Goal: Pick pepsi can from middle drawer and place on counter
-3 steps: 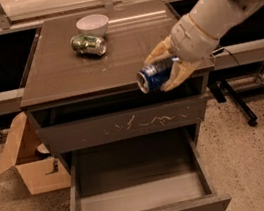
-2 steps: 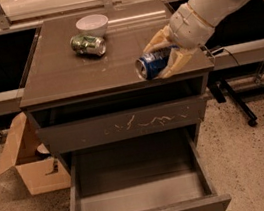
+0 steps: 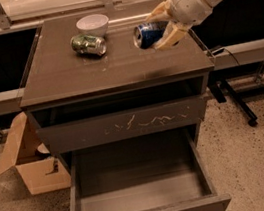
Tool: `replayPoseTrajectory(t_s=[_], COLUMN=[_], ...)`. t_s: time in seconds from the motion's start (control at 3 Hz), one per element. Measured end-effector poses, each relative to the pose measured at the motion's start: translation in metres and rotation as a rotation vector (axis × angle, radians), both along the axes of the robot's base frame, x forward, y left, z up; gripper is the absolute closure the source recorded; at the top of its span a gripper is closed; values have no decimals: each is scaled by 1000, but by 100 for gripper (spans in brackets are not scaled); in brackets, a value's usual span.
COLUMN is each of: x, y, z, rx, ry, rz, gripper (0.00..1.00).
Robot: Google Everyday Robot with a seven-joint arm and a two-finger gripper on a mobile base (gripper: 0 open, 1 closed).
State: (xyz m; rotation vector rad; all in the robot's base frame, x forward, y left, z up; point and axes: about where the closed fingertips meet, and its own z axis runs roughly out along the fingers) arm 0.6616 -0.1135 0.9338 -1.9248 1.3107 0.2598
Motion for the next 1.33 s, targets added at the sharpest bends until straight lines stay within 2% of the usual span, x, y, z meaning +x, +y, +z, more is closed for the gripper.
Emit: replayPoseTrajectory(t_s=[0.33, 0.67, 1.0, 1.33], x=[10, 10, 28, 59], y=[1, 1, -2, -9], z=[3, 3, -9, -26], rx=[22, 22, 58, 140], ry=[-8, -8, 8, 39], rz=[-37, -37, -127, -275], gripper=[100, 100, 100, 100])
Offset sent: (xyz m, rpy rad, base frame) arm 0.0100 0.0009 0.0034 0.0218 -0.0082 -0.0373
